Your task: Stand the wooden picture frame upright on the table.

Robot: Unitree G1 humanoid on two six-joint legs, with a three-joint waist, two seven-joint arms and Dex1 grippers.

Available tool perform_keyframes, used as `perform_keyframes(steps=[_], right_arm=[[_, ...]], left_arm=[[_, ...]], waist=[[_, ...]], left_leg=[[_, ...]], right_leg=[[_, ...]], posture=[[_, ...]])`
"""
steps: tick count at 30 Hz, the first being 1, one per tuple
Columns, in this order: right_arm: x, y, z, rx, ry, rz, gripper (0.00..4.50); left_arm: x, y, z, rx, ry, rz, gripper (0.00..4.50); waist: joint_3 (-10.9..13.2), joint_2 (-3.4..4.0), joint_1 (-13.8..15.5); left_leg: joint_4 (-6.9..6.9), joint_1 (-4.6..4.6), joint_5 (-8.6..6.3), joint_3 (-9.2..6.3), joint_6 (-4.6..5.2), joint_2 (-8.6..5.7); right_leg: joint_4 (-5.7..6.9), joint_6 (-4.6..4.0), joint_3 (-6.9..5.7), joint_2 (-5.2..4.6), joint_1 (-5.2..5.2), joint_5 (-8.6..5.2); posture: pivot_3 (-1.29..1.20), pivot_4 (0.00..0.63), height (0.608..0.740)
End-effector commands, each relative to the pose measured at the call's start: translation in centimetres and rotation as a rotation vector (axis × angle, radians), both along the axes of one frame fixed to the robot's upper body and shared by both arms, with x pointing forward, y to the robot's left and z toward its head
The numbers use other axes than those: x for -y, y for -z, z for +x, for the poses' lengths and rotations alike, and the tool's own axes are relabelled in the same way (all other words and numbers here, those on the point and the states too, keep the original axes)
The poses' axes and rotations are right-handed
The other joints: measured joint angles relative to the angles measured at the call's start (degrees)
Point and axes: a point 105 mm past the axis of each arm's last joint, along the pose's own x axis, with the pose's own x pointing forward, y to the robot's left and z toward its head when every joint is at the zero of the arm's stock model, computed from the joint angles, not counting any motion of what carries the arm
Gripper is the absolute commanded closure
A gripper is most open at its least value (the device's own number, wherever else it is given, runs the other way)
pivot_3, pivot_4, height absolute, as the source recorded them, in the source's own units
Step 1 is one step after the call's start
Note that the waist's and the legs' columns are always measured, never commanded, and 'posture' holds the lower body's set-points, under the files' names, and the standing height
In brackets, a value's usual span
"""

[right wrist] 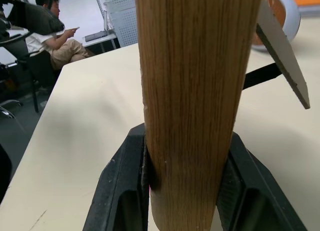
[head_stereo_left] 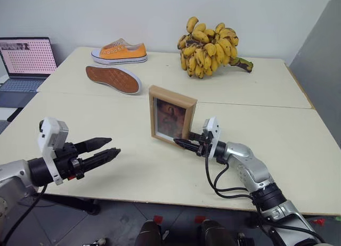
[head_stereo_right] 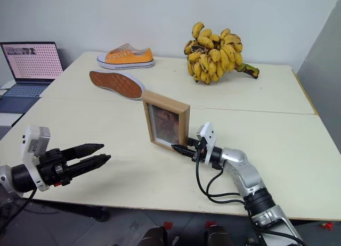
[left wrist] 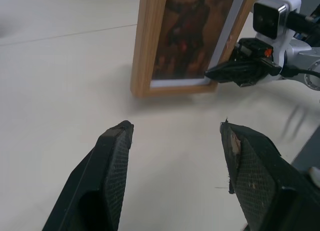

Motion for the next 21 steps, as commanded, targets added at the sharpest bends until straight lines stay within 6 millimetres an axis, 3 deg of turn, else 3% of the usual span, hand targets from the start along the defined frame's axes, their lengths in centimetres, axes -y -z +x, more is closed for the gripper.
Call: perform_keyframes(steps=[1, 3, 11, 17, 21], right_arm=[[0.5, 0.0, 0.1, -0.007, 0.021, 0.039, 3.06], [0.7, 0.6, 0.2, -0.025, 0.032, 0.035, 3.06], [1.2, 1.2, 0.5, -0.034, 0.088, 0.019, 1.22], [3.5, 1.1, 0.0, -0.016, 0.147, -0.053, 1.22], [6.9, 1.0, -3.0, 0.008, 0.132, -0.198, 1.22]], left_arm=[[-0.3, -1.2, -0.1, 0.032, 0.000, 0.012, 1.53], [-0.3, -1.3, 0.0, 0.032, 0.006, 0.013, 1.53], [1.5, -1.3, 0.9, 0.059, 0.033, -0.012, 1.47], [3.9, -1.1, 2.0, 0.139, 0.043, -0.085, 1.47], [5.4, -1.0, 2.6, 0.148, 0.091, -0.119, 1.47]], waist=[[0.00, -0.01, -0.12], [0.00, 0.00, -0.21], [0.00, 0.00, -0.38], [0.01, -0.01, -0.37], [0.00, -0.03, 0.40]], left_leg=[[-0.01, 0.00, 0.00, 0.00, 0.00, 0.00], [-0.02, 0.00, 0.00, 0.01, 0.00, 0.01], [-0.02, 0.00, -0.01, 0.03, -0.01, 0.03], [-0.03, -0.01, -0.01, 0.04, -0.02, 0.03], [-0.02, -0.08, -0.02, 0.01, -0.02, -0.05]], right_leg=[[0.00, 0.00, 0.00, 0.00, 0.00, 0.00], [-0.01, 0.00, 0.00, 0.01, -0.01, -0.01], [-0.02, 0.05, 0.04, 0.04, -0.02, -0.03], [-0.04, 0.05, 0.06, 0.04, -0.01, -0.03], [-0.06, 0.05, 0.05, 0.00, -0.01, -0.03]], posture=[[0.00, 0.150, 0.740], [0.00, 0.150, 0.740], [0.00, 0.150, 0.740], [0.00, 0.150, 0.740], [0.00, 0.150, 0.740]])
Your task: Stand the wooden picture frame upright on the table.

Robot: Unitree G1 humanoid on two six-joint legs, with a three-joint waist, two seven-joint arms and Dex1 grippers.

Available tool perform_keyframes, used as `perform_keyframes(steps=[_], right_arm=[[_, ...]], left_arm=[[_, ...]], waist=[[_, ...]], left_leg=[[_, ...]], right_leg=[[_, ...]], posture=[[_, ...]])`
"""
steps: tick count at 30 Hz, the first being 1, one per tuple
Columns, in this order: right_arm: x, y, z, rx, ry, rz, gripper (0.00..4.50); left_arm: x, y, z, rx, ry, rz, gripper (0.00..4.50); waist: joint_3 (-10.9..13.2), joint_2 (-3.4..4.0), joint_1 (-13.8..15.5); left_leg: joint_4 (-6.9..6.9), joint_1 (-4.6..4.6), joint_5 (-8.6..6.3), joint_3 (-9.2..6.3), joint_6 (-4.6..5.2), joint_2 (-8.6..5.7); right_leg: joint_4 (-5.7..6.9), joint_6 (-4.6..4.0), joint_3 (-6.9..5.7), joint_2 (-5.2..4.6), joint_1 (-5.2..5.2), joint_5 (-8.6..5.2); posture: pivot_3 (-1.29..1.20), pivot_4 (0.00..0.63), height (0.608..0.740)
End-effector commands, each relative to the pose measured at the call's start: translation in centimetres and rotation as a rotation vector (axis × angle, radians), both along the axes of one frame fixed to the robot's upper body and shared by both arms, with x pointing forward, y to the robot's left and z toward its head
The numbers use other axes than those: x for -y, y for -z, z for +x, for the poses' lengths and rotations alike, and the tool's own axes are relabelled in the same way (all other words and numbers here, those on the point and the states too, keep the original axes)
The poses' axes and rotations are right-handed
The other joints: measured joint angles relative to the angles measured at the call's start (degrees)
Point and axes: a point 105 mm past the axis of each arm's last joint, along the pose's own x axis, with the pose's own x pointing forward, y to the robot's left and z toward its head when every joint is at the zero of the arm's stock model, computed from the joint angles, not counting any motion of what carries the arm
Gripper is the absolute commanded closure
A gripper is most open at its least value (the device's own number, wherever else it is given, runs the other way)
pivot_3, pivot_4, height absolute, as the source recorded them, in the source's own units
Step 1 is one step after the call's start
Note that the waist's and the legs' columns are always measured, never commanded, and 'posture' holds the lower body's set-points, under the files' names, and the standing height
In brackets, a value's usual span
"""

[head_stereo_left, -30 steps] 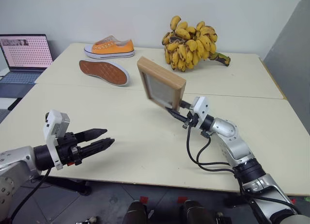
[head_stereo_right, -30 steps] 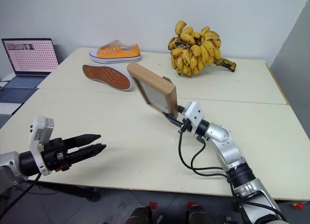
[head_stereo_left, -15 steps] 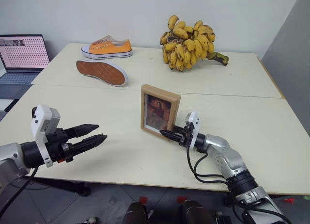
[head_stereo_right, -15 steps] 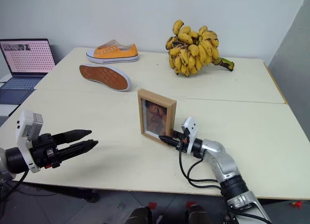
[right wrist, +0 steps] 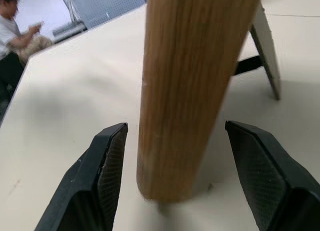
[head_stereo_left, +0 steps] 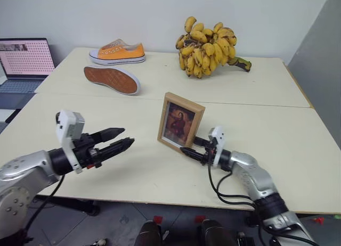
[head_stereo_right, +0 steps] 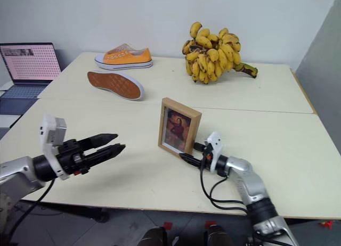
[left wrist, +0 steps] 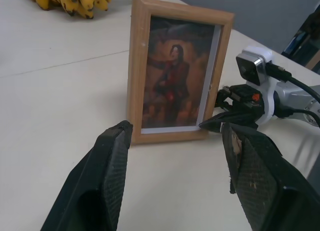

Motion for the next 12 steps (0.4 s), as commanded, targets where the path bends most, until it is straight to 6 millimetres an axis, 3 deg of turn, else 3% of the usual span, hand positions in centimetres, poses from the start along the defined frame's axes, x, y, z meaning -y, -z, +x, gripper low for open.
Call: perform_keyframes(steps=[1, 4, 8, 12], right_arm=[[3.8, -2.0, -3.3, 0.081, -0.023, -0.160, 1.22], [6.0, -5.0, -5.0, 0.129, -0.003, -0.248, 1.22], [6.8, -9.2, -6.2, 0.197, 0.028, -0.255, 1.22], [6.6, -10.8, -6.5, 0.206, 0.070, -0.224, 1.22]], left_arm=[[1.6, -1.0, 0.6, 0.071, 0.053, -0.001, 1.47], [2.1, -1.2, 1.1, 0.074, 0.082, -0.003, 1.47], [2.6, -1.3, 1.4, 0.072, 0.118, -0.008, 1.47], [3.0, -1.3, 1.7, 0.063, 0.150, -0.019, 1.47]], waist=[[0.00, 0.00, 0.49], [0.01, 0.01, 0.67], [0.01, 0.01, -0.50], [0.01, -0.04, -0.57]], left_leg=[[0.01, 0.01, -0.01, 0.03, -0.01, -0.01], [0.03, -0.03, -0.02, 0.06, 0.00, -0.02], [0.03, 0.08, -0.01, 0.14, 0.00, 0.07], [0.01, 0.03, -0.02, 0.08, 0.01, 0.09]], right_leg=[[-0.02, 0.02, 0.03, -0.02, 0.02, -0.01], [-0.11, 0.25, 0.05, -0.04, 0.01, -0.14], [-0.05, 0.28, 0.17, 0.06, 0.01, -0.16], [-0.10, 0.28, 0.13, 0.11, 0.01, -0.17]], posture=[[0.00, 0.150, 0.740], [0.00, 0.150, 0.740], [0.00, 0.150, 0.740], [0.00, 0.150, 0.740]])
